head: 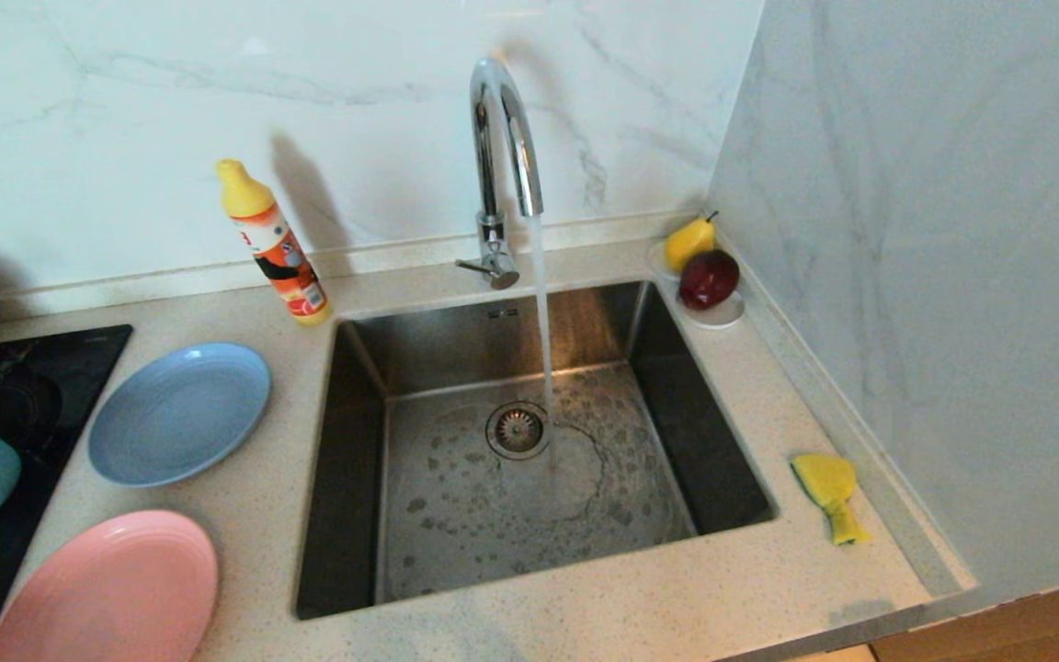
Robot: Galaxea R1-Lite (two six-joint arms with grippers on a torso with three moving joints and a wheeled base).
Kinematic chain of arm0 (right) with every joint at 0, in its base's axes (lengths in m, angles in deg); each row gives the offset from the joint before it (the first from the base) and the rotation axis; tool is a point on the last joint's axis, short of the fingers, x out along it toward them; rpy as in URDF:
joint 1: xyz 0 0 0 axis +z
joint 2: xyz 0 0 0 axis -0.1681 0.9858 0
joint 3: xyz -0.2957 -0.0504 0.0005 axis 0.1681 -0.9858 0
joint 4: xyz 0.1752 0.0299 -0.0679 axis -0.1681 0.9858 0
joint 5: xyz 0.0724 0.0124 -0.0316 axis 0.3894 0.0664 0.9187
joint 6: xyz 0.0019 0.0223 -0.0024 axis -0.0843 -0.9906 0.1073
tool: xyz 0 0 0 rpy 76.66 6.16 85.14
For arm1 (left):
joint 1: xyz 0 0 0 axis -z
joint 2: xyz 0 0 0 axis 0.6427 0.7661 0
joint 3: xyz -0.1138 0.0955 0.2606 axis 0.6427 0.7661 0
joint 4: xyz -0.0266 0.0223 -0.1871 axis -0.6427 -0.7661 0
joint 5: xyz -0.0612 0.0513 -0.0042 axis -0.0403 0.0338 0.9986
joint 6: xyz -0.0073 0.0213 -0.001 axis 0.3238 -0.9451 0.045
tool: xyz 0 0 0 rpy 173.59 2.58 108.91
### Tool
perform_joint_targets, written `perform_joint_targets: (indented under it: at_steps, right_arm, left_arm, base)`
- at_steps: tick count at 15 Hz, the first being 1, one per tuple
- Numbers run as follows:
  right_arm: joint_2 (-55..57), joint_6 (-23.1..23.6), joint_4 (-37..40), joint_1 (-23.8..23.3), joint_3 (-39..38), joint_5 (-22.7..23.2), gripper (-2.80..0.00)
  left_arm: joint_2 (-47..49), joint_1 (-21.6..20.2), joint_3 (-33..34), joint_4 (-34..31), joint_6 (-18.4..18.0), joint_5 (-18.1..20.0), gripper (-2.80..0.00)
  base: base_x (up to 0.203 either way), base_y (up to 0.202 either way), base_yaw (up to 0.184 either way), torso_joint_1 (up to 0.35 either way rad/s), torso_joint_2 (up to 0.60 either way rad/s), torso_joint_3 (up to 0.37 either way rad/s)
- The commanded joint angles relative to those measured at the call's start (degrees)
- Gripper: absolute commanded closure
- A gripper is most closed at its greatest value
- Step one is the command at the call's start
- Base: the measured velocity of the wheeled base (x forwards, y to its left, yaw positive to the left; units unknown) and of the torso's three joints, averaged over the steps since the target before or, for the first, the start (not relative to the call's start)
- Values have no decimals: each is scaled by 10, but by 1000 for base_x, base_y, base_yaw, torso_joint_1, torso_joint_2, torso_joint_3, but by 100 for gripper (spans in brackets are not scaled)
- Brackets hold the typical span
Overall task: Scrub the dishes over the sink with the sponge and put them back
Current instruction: Pick up a bowl and the sponge
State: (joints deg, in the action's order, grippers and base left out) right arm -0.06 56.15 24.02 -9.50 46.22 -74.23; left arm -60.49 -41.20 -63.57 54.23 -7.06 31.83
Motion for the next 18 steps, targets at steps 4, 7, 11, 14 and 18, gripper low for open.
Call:
perform_joint_targets:
  at_steps: [4, 7, 11, 14, 18]
  right_arm:
    - [8, 4, 57, 0, 154, 25, 0]
    - [55, 24, 97, -1, 258, 67, 0]
    - [147, 28, 133, 3, 354, 161, 0]
    - [219, 28, 135, 0, 406, 218, 0]
    - [315, 33, 136, -2, 479, 271, 0]
  left_arm:
    - [3, -1, 8, 0, 0, 0, 0]
    - [3, -1, 8, 0, 0, 0, 0]
    - [3, -1, 8, 0, 0, 0, 0]
    - [3, 0, 8, 0, 0, 0, 0]
    - [3, 0, 8, 0, 0, 0, 0]
  base:
    - [0, 0, 0, 0, 0, 0]
    - [0, 0, 0, 0, 0, 0]
    - [0, 0, 0, 0, 0, 0]
    - [0, 0, 0, 0, 0, 0]
    - [0, 0, 0, 0, 0, 0]
